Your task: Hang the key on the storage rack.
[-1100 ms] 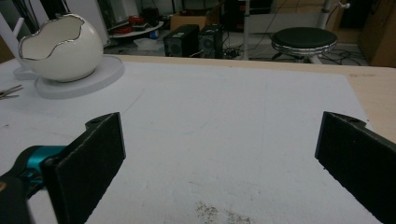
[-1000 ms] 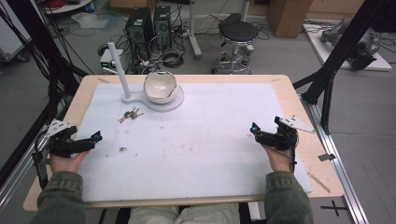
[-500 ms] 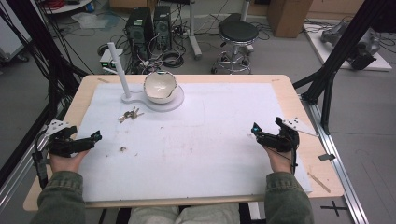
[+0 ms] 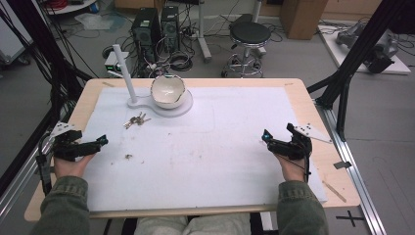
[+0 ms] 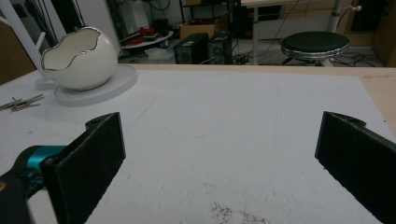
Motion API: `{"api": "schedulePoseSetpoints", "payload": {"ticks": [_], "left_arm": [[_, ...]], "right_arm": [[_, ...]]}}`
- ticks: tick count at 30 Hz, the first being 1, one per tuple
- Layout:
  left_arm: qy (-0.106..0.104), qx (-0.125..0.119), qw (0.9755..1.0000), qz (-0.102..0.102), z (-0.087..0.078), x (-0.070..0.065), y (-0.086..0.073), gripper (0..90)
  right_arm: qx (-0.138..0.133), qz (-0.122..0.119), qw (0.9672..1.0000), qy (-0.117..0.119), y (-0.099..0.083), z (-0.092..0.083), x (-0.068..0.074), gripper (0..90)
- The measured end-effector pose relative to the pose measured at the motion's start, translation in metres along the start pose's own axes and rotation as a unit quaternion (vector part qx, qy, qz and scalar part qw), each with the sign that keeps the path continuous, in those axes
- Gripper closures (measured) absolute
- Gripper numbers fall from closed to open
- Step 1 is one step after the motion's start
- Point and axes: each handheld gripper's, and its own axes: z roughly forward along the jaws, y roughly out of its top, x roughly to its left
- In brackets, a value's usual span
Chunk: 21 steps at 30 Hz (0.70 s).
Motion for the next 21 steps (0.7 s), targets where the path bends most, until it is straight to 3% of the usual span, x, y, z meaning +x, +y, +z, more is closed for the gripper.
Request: {"api": "schedulePoseSetpoints", "payload": {"ticks": [3, 10, 15, 20, 21], "left_arm": [[0.001, 0.013, 0.9999, 0.001, 0.007, 0.000, 0.006, 1.7], [-0.012, 0.036, 0.9988, 0.033, 0.020, -0.012, 0.021, 1.8], [-0.028, 0.049, 0.9979, 0.031, 0.030, -0.018, 0.032, 1.8], [-0.036, 0.063, 0.9965, 0.042, 0.040, -0.021, 0.042, 1.8], [-0.038, 0.074, 0.9953, 0.051, 0.045, -0.022, 0.046, 1.8]], "right_arm": [[-0.004, 0.005, 1.0000, -0.002, 0.000, 0.001, -0.004, 0.6], [-0.006, 0.009, 0.9999, -0.002, 0.000, -0.001, -0.004, 0.6], [-0.013, 0.006, 0.9999, -0.004, 0.001, -0.002, -0.004, 0.6], [-0.014, 0.008, 0.9999, -0.003, 0.001, -0.003, -0.004, 0.6], [-0.015, 0.005, 0.9999, -0.002, 0.001, -0.003, -0.003, 0.6]]}}
